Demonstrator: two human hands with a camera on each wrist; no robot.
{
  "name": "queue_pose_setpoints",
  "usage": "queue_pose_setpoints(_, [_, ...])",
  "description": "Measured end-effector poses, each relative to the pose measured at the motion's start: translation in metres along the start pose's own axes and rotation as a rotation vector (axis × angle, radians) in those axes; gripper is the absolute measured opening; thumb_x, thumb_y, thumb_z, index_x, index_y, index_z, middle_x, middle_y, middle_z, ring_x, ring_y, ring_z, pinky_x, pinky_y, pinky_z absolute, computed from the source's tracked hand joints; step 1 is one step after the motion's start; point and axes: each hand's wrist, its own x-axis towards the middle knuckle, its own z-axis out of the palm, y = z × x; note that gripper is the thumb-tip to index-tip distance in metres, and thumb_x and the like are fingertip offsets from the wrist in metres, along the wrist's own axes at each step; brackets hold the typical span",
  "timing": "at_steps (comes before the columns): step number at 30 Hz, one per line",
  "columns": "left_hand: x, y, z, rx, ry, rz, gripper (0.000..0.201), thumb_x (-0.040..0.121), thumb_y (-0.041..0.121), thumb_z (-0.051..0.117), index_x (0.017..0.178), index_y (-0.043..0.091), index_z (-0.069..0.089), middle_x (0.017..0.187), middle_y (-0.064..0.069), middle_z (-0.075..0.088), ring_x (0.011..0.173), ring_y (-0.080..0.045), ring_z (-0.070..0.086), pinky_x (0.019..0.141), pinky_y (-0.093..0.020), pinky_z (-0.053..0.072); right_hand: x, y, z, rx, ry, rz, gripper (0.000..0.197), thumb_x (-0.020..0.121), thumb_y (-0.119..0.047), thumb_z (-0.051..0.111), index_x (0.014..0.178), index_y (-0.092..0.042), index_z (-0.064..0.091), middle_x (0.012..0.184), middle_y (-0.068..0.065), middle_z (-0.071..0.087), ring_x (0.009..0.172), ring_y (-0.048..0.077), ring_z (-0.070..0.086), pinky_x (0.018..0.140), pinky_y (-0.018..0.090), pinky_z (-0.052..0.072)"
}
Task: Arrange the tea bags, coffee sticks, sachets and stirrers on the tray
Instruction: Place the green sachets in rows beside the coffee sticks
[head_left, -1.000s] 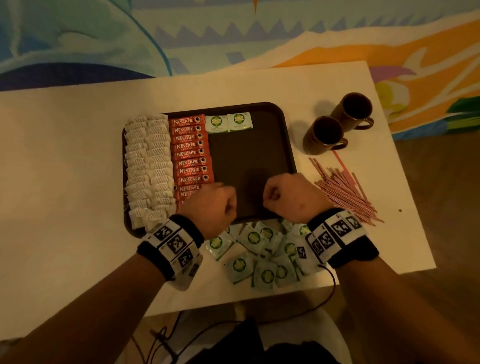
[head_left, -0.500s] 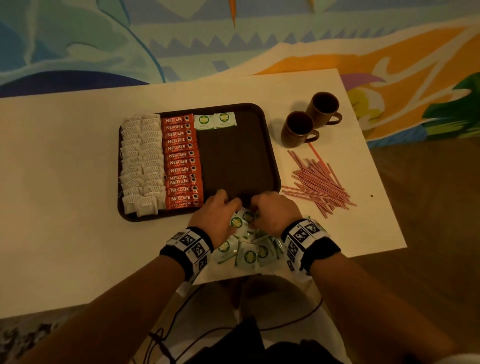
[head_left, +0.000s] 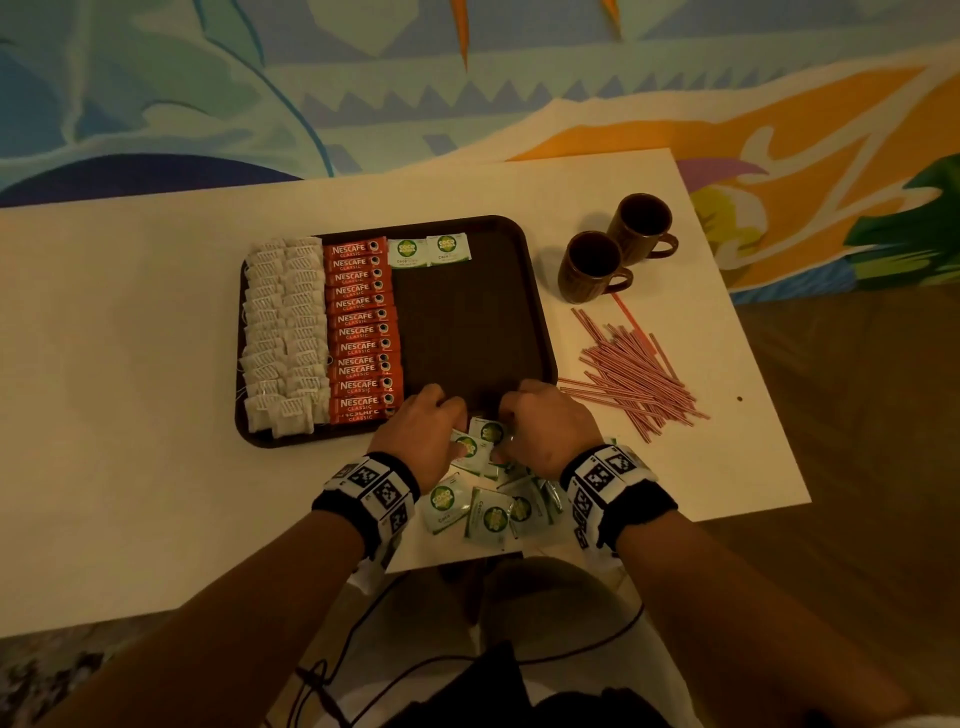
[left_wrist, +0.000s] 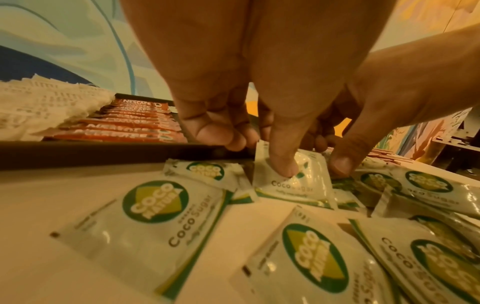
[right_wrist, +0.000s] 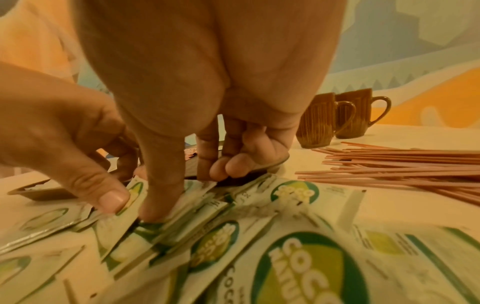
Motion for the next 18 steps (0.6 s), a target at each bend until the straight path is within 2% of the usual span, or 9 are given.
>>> queue_pose_setpoints(4, [0.000,-0.002,-0.001,-0.034,-0.005,-0.004,0.021,0.091,0.031,0.072,0.107,0.027,0.058,0.113,0.006,0.050,0.106,-0.017,0.051,0.090,-0.041,0.052,0.002,0.000,0.003,0.024,0.027,-0.007,0.033,0.084,-0.031,0.076,0.114,-0.021,0.066,0.114,0.001,0.055,0.107,0.024,0.058,0.082,0.040,0.055])
queue_pose_setpoints(6, [0.000,-0.005,-0.004,-0.081,-0.014,-0.004,0.017,0.090,0.030,0.073,0.099,0.029,0.058,0.105,0.008,0.054,0.102,-0.015,0.054,0.086,-0.041,0.053,0.003,0.002,-0.001,0.085,0.007,-0.001,0.025,0.084,-0.030,0.077,0.106,-0.024,0.067,0.110,-0.001,0.055,0.101,0.021,0.058,0.080,0.038,0.054])
queue_pose_setpoints(8, [-0.001,-0.007,-0.010,-0.144,-0.027,-0.001,0.016,0.090,0.027,0.074,0.095,0.031,0.059,0.098,0.010,0.058,0.093,-0.013,0.058,0.082,-0.040,0.055,0.004,0.006,-0.009,0.154,-0.033,-0.007,0.017,0.083,-0.028,0.080,0.094,-0.026,0.067,0.102,-0.005,0.058,0.094,0.016,0.060,0.075,0.032,0.052])
queue_pose_setpoints(11, [-0.003,-0.011,-0.028,-0.271,-0.008,0.003,0.012,0.090,0.023,0.075,0.095,0.026,0.064,0.091,0.010,0.065,0.082,-0.008,0.064,0.076,-0.034,0.057,0.006,0.015,-0.028,0.331,-0.081,0.017,0.016,0.082,-0.027,0.084,0.085,-0.028,0.069,0.088,-0.010,0.068,0.082,0.009,0.064,0.066,0.023,0.047])
queue_pose_setpoints(15, [0.004,-0.023,-0.056,-0.397,0.119,-0.032,0.013,0.088,0.021,0.078,0.092,0.023,0.066,0.082,0.009,0.068,0.076,-0.005,0.065,0.068,-0.023,0.051,0.022,0.020,-0.051,0.468,0.059,0.047,0.015,0.084,-0.028,0.083,0.087,-0.028,0.069,0.083,-0.008,0.067,0.076,0.008,0.062,0.063,0.022,0.043])
queue_pose_setpoints(18, [0.028,-0.033,-0.070,-0.396,0.176,-0.070,0.015,0.088,0.021,0.078,0.092,0.024,0.064,0.082,0.009,0.066,0.076,-0.006,0.064,0.065,-0.022,0.047,0.049,0.015,-0.056,0.428,0.096,0.061,0.014,0.087,-0.028,0.080,0.095,-0.025,0.069,0.085,-0.010,0.063,0.076,0.007,0.059,0.059,0.020,0.039])
